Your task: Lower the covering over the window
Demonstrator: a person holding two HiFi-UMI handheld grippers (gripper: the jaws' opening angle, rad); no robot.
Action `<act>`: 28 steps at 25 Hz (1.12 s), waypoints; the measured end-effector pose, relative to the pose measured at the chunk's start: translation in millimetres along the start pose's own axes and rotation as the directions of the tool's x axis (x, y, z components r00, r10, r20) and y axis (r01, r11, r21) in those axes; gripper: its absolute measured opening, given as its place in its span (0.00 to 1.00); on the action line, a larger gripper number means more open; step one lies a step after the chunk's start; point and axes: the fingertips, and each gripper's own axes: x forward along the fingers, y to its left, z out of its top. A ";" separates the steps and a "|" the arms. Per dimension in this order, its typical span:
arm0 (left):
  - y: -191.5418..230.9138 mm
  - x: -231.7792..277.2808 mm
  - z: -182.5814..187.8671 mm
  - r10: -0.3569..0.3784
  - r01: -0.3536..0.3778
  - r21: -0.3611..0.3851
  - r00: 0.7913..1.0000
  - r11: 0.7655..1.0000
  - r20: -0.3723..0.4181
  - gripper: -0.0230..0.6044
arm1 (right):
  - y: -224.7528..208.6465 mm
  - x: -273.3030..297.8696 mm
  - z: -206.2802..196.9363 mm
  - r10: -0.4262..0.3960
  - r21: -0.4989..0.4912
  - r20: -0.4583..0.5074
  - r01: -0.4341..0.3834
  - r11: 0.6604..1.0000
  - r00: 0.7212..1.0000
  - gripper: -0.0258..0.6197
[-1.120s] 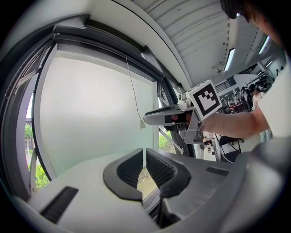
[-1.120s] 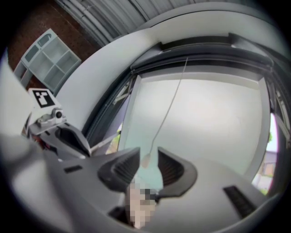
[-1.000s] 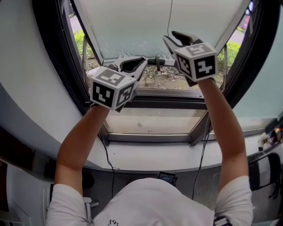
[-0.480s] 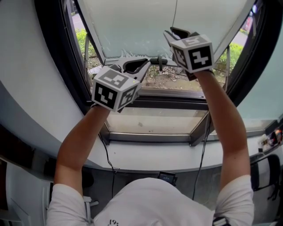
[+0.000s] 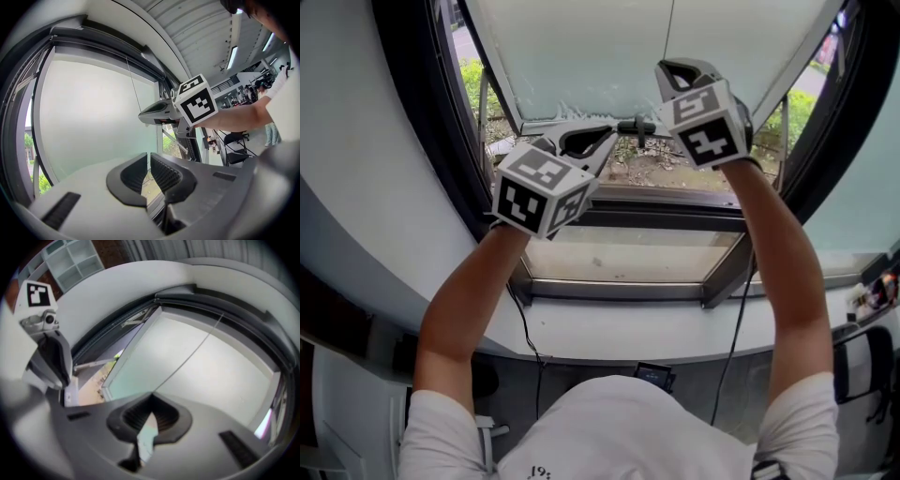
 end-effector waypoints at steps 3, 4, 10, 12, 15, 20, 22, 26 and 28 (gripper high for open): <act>0.3 -0.6 -2.1 -0.002 0.002 0.000 1.000 1.000 -0.003 0.07 | 3.9 -1.1 2.6 -0.024 -0.118 -0.005 0.023 0.993 1.000 0.07; 0.4 -0.6 -3.0 -0.002 0.002 0.000 1.000 1.000 -0.004 0.07 | 5.1 -1.4 2.7 -0.027 -0.142 -0.008 0.025 0.990 1.000 0.07; 0.5 -1.4 -8.9 0.000 0.000 -0.007 1.000 1.000 -0.010 0.07 | 9.6 -2.0 1.1 -0.026 -0.220 -0.037 0.018 0.975 0.999 0.07; 0.7 -1.0 -10.5 0.000 0.000 -0.008 1.000 1.000 -0.011 0.07 | 11.0 -1.7 1.3 -0.009 -0.212 -0.044 -0.001 0.977 0.999 0.07; 0.5 -0.2 -13.4 -0.003 0.003 -0.013 1.000 1.000 -0.013 0.07 | 12.4 -3.0 1.4 0.009 -0.190 -0.049 -0.018 0.982 0.999 0.07; -2.1 3.3 -18.7 -0.012 0.012 -0.017 1.000 1.000 -0.021 0.07 | 12.8 -5.8 -0.2 0.026 -0.185 -0.058 -0.037 0.982 0.998 0.07; -4.0 5.0 -19.4 -0.018 0.017 -0.014 1.000 1.000 -0.024 0.07 | 12.6 -7.1 -1.9 0.028 -0.193 -0.065 -0.040 0.980 0.998 0.07; -6.8 7.2 -19.7 -0.030 0.030 -0.015 0.999 0.999 -0.023 0.07 | 16.1 -7.2 -9.0 0.017 -0.248 -0.090 -0.039 0.968 0.996 0.07; -8.4 8.5 -19.5 -0.036 0.036 -0.013 0.999 0.999 -0.021 0.07 | 18.5 -7.3 -13.1 0.020 -0.258 -0.100 -0.045 0.965 0.995 0.07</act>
